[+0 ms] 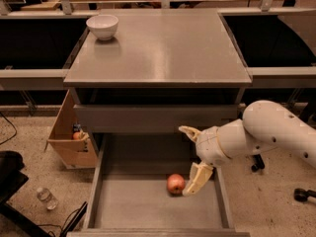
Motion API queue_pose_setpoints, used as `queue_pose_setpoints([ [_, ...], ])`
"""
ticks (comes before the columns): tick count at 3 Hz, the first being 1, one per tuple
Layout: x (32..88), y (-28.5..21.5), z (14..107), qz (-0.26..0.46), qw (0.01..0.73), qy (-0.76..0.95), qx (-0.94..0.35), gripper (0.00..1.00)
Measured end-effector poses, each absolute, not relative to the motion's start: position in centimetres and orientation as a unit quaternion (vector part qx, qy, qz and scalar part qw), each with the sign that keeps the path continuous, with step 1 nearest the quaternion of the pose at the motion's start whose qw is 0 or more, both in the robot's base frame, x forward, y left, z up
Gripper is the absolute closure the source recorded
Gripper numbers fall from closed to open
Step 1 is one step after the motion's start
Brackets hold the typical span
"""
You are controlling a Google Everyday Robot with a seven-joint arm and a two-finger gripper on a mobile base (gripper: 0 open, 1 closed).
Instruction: Place apple into middle drawer
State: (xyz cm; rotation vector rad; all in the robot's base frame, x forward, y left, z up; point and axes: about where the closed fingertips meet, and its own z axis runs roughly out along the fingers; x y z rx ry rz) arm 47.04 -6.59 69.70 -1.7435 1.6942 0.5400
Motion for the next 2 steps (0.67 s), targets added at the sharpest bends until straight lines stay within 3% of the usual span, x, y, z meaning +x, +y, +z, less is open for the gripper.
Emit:
queue_pose_setpoints([
  [2,45.2,-5.4,74.7,0.164,0.277,0.622,-0.714,0.0],
])
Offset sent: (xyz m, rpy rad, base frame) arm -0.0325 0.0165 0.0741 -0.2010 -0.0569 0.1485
